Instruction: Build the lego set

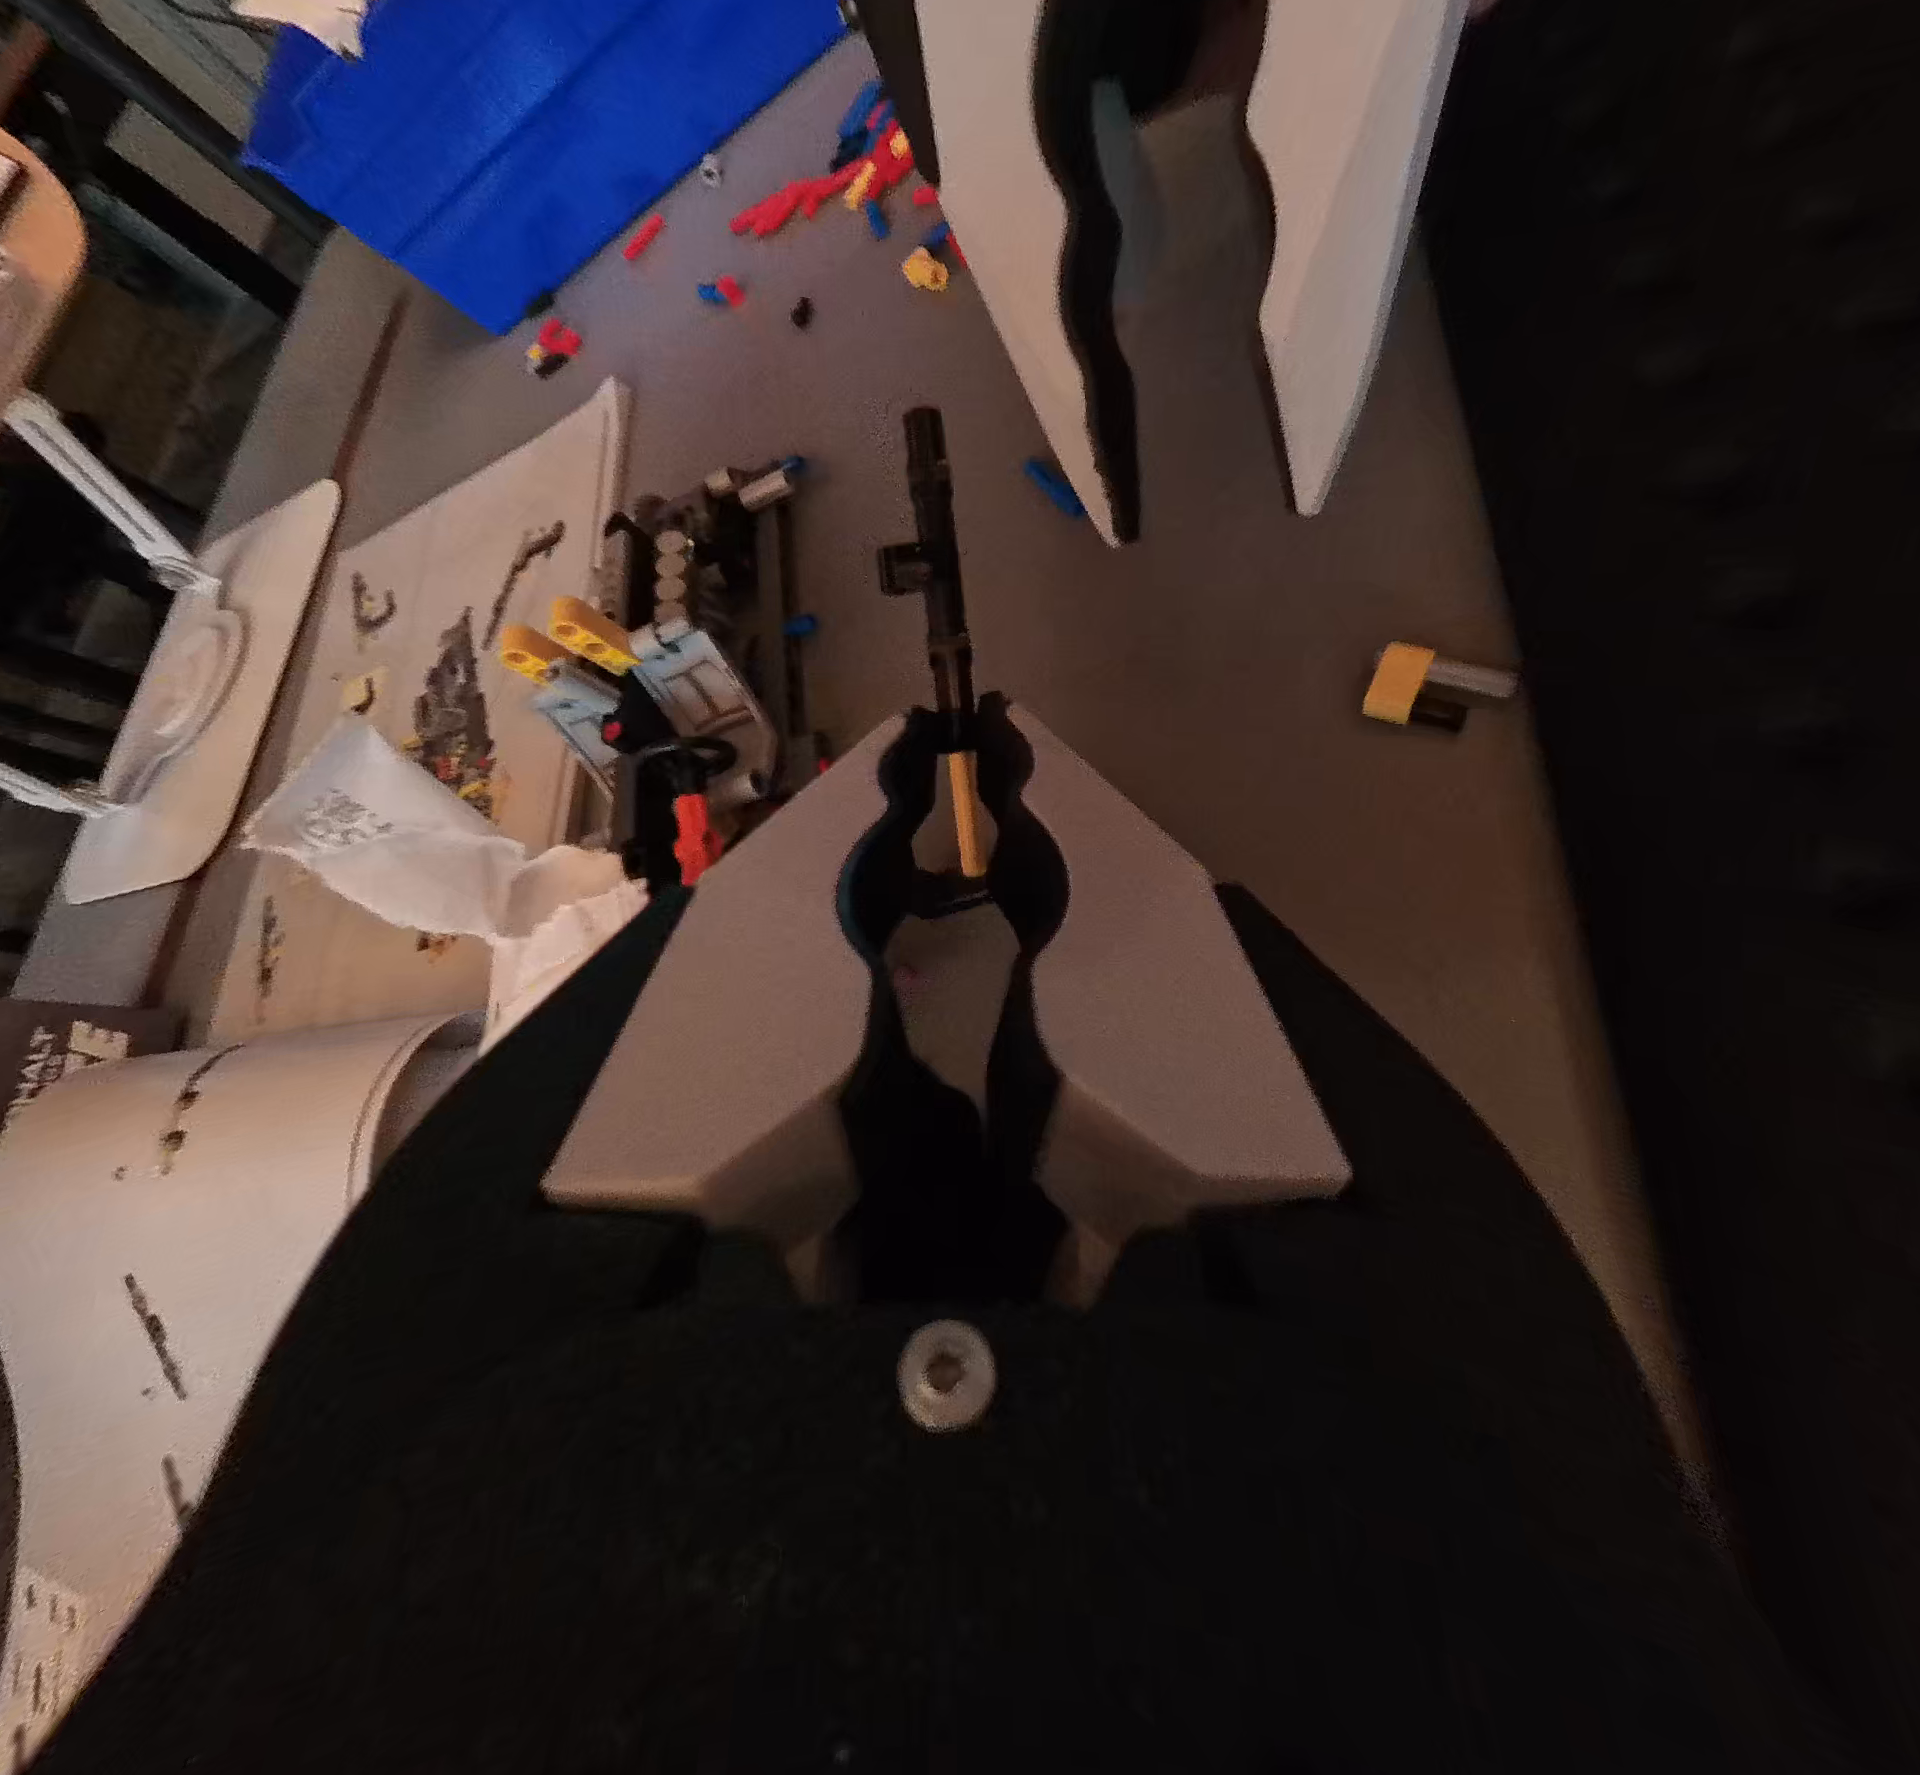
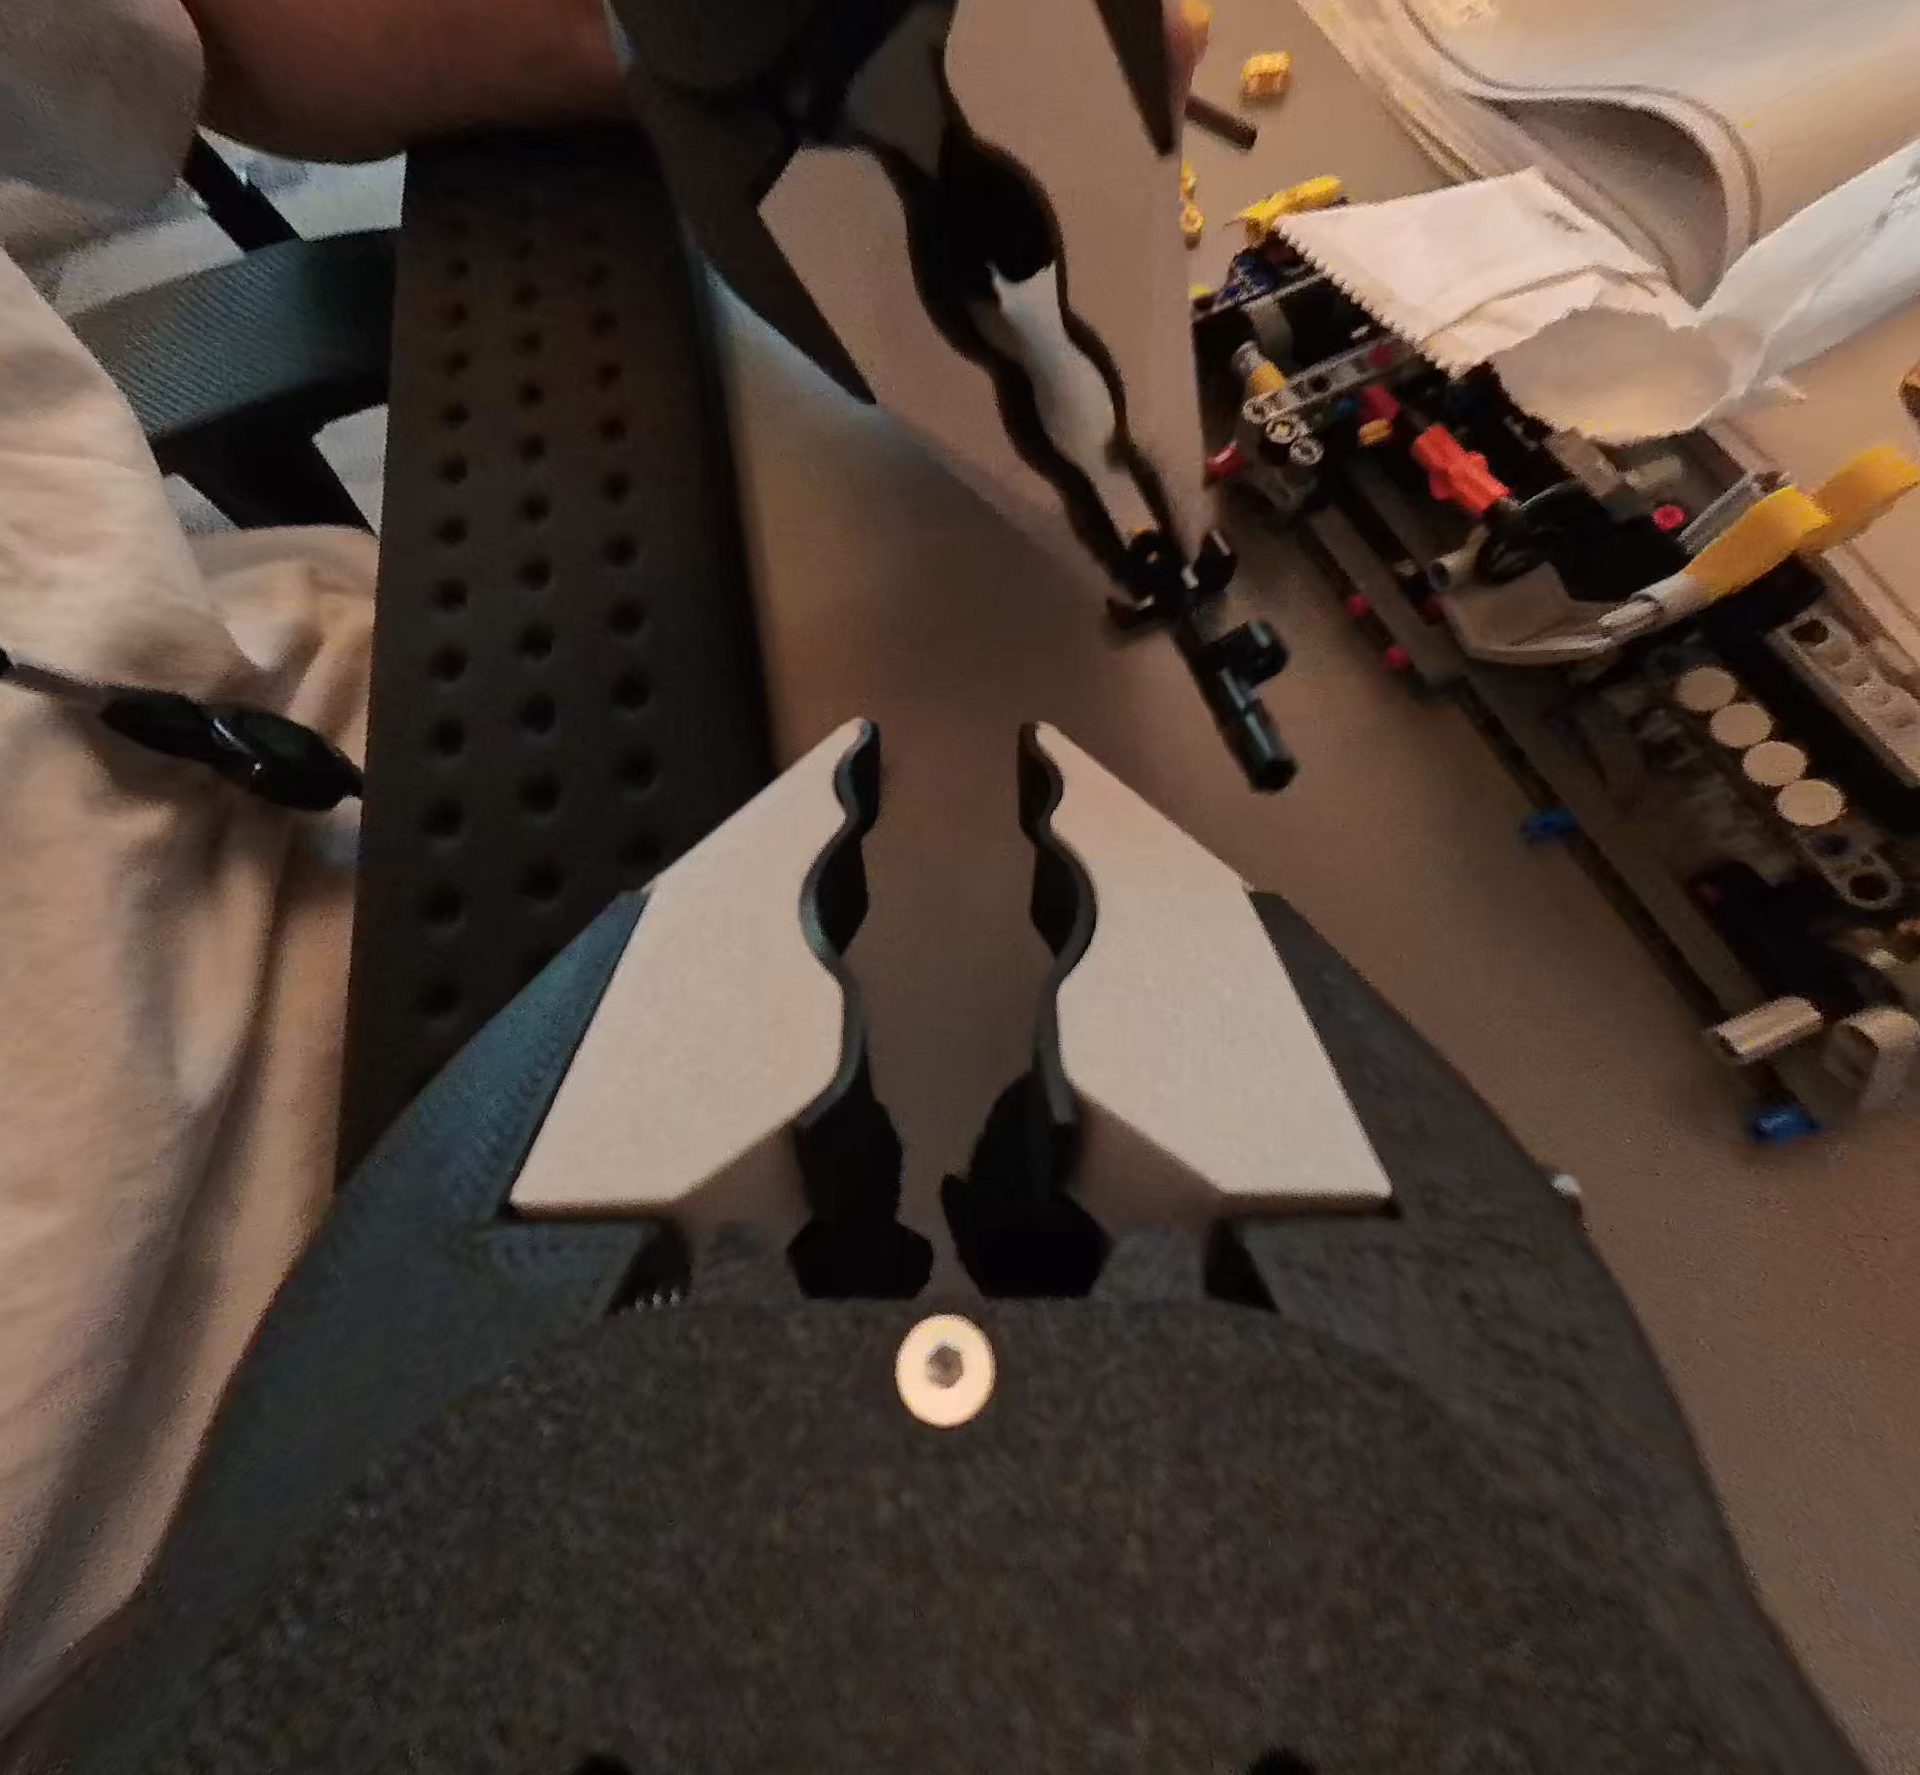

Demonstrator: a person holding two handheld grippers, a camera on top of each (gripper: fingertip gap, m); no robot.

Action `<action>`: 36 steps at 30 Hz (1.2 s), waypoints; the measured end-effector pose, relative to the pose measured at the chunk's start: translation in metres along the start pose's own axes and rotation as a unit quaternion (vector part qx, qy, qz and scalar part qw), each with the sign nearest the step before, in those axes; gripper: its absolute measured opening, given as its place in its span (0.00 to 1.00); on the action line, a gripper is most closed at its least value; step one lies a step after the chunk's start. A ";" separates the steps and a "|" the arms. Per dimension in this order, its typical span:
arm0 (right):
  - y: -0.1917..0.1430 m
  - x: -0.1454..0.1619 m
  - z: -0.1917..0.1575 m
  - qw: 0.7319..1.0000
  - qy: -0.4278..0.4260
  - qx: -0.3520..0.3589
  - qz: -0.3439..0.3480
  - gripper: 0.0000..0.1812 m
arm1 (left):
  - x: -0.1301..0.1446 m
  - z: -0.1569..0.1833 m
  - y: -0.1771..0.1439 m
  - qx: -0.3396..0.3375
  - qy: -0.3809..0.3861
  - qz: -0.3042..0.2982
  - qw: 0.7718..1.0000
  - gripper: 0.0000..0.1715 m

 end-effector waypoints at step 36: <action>0.013 -0.001 -0.019 0.952 -0.262 0.149 0.051 0.04 | -0.008 -0.011 -0.007 0.169 -0.361 0.062 0.915 0.08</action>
Point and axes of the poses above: each gripper's, where its closed fingertips meet, y out along the fingers, x out of its underside, z = x × y across the jaws, the point moved 10 cm from there along -y, back along the fingers, and after that the axes turned 8 degrees about z, right-handed, at the moved point
